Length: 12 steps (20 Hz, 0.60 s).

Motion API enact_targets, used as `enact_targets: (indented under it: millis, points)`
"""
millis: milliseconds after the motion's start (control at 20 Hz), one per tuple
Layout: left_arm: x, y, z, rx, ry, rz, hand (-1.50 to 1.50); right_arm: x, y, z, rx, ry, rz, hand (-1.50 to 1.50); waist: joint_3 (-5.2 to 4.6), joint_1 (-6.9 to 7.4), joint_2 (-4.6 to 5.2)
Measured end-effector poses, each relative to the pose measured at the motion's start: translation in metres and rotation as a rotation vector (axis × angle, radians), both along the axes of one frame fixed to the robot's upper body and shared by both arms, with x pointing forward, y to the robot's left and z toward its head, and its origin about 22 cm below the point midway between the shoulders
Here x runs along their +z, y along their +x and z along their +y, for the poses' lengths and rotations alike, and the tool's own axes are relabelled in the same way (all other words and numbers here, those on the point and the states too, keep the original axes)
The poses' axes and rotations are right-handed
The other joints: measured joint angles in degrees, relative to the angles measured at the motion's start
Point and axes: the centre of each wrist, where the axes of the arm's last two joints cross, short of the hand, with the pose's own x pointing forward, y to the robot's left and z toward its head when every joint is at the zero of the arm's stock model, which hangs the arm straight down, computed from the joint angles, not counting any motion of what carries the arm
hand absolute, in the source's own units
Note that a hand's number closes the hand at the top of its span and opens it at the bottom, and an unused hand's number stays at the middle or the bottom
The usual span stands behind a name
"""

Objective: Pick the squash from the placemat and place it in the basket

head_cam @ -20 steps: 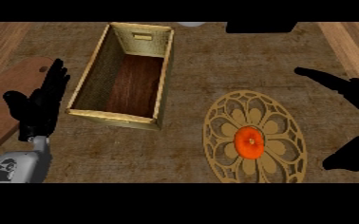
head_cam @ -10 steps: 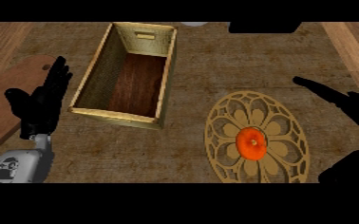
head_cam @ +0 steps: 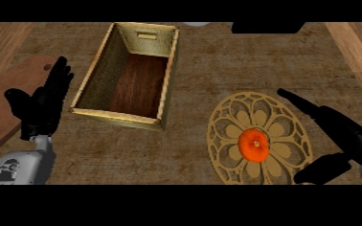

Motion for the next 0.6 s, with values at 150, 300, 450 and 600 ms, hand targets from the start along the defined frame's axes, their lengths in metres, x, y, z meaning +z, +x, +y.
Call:
enact_targets:
  millis: [150,300,450,600]
  points:
    - [0.002,0.003,0.001,0.004,0.000,-0.001,0.00,-0.014,-0.007,0.003,0.009,0.015,-0.023,-1.50,0.00,-0.07,-0.01]
    - [-0.002,0.001,0.000,0.001,0.001,0.000,0.00,-0.025,-0.011,0.005,0.005,0.022,-0.049,-1.50,0.00,-0.07,-0.02]
    - [0.000,-0.002,0.003,-0.001,0.003,-0.001,0.00,-0.041,-0.014,0.010,0.002,0.022,-0.074,-1.50,0.00,-0.04,-0.02]
    - [0.003,-0.004,0.003,0.002,0.004,-0.004,0.00,-0.047,-0.015,0.014,0.005,0.021,-0.086,-1.50,-0.01,-0.03,-0.03]
